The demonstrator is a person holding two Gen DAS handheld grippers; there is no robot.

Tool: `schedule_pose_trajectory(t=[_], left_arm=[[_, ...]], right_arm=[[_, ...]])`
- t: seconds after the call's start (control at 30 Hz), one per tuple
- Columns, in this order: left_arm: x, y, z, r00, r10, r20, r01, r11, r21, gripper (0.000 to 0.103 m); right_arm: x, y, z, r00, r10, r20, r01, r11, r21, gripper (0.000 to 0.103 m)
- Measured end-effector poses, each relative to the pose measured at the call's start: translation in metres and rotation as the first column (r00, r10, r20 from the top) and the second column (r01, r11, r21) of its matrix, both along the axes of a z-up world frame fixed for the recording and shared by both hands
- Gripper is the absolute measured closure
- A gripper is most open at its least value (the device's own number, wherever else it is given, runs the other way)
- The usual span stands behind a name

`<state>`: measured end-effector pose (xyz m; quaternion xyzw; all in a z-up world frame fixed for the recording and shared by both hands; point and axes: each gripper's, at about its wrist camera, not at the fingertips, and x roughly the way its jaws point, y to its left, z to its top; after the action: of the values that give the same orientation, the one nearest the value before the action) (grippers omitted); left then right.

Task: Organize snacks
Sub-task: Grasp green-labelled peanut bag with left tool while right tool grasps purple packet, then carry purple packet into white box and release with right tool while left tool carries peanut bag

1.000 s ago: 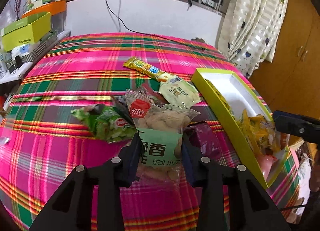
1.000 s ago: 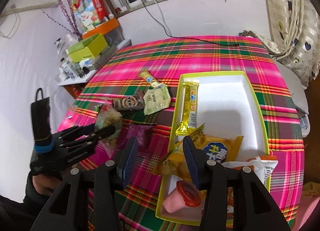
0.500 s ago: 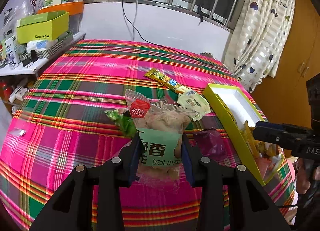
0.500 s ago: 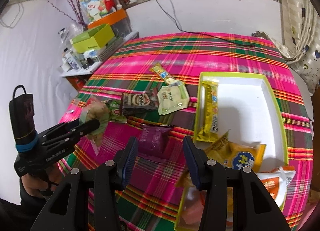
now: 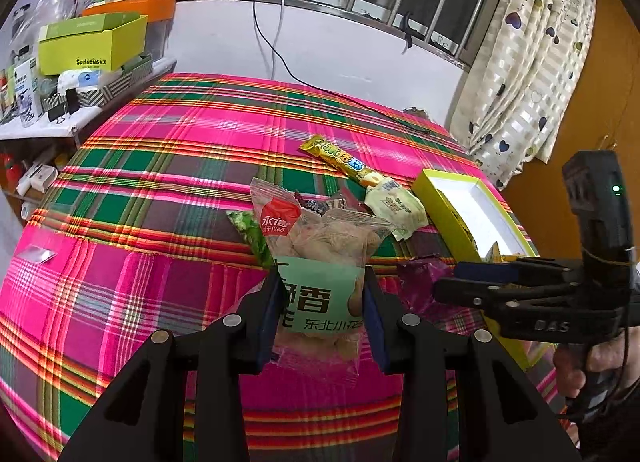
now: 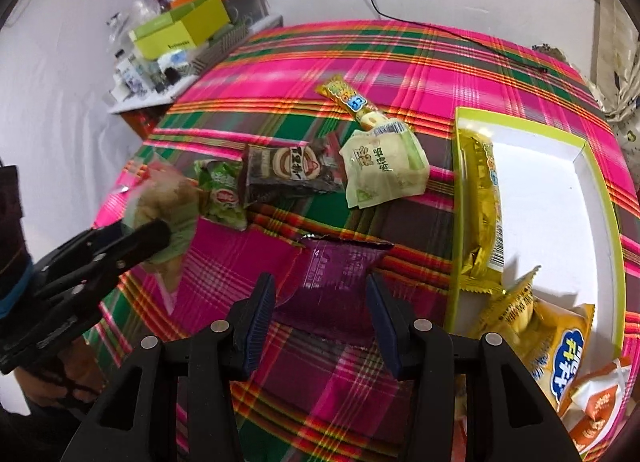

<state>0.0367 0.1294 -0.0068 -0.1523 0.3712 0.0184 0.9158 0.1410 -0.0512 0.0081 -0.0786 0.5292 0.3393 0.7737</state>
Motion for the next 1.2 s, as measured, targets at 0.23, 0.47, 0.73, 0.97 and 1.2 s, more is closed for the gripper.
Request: schedule_pose_trajectory(t=[0.23,0.47,0.73,0.97,1.2], left_arm=[[-0.003,0.002,0.000,1.000,-0.002,0.007,0.002,1.000,-0.007,0.064],[-0.009,0.002,0.006,1.000,-0.002,0.024,0.002,1.000,-0.008,0.064],[-0.014,0.001,0.013,0.999,0.000,0.043,0.000,1.000,-0.010,0.064],[-0.015,-0.011,0.018,0.998,-0.021,0.051,0.022,1.000,-0.010,0.064],[-0.010,-0.026,0.026,0.997,-0.046,0.059,0.046,0.999,0.003,0.064]], right_arm=[[0.008,0.012,-0.013,1.000,-0.015,0.003,0.015,0.998,-0.060,0.058],[0.003,0.013,-0.010,0.999,-0.001,0.041,0.003,0.999,-0.049,0.073],[-0.008,0.004,0.016,0.995,-0.002,0.096,-0.002,0.999,0.035,0.073],[-0.019,-0.014,0.032,0.994,-0.018,0.107,0.007,0.995,0.101,0.073],[-0.022,-0.042,0.058,0.986,-0.065,0.153,0.038,0.985,0.171,0.073]])
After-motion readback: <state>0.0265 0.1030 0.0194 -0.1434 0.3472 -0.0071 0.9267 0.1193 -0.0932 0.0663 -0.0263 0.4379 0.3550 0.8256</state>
